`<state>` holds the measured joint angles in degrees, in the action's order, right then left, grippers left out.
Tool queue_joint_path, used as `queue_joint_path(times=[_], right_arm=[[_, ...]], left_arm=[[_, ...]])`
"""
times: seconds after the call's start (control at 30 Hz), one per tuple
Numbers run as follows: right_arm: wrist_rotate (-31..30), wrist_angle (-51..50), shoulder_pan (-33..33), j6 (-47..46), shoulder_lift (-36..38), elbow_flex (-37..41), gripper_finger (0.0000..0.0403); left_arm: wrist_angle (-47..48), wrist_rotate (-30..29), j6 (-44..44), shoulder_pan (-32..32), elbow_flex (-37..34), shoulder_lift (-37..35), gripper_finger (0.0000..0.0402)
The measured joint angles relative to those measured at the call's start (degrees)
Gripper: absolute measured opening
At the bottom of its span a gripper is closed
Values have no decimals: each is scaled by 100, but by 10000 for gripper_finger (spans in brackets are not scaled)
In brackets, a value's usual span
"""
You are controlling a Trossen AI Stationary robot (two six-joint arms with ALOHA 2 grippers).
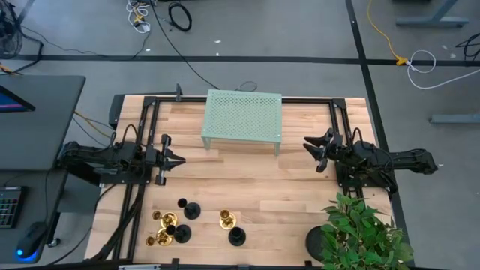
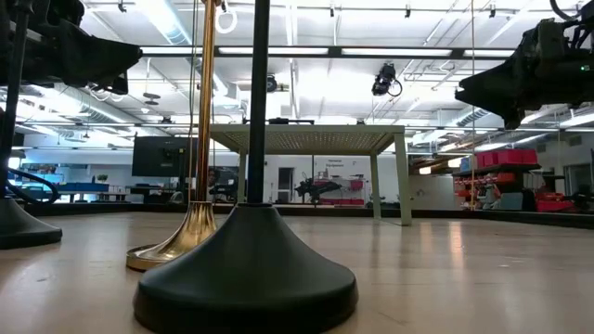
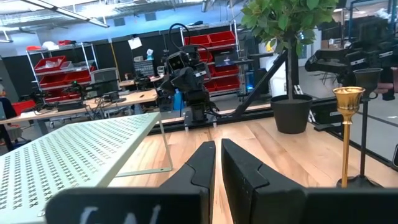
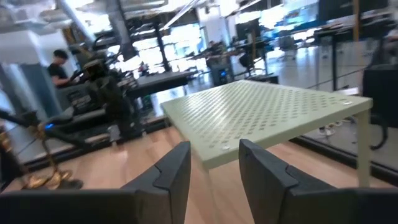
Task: Pick & Place candle stick holders
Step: Put the top left black candle holder on the shelf
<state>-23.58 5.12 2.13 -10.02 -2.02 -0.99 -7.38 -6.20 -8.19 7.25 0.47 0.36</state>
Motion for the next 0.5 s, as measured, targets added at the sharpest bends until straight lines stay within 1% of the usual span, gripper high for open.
queue_joint_path(times=[0.27, 0.4, 0.5], right_arm=[[5, 221, 0, 0, 2, -1, 137], [4, 220, 0, 0, 0, -1, 137], [5, 217, 0, 1, 0, -1, 137]], left_arm=[[-29, 0, -2, 0, 0, 0, 32], [-563, 19, -2, 0, 0, 0, 33], [-804, 388, 4, 0, 0, 0, 40]])
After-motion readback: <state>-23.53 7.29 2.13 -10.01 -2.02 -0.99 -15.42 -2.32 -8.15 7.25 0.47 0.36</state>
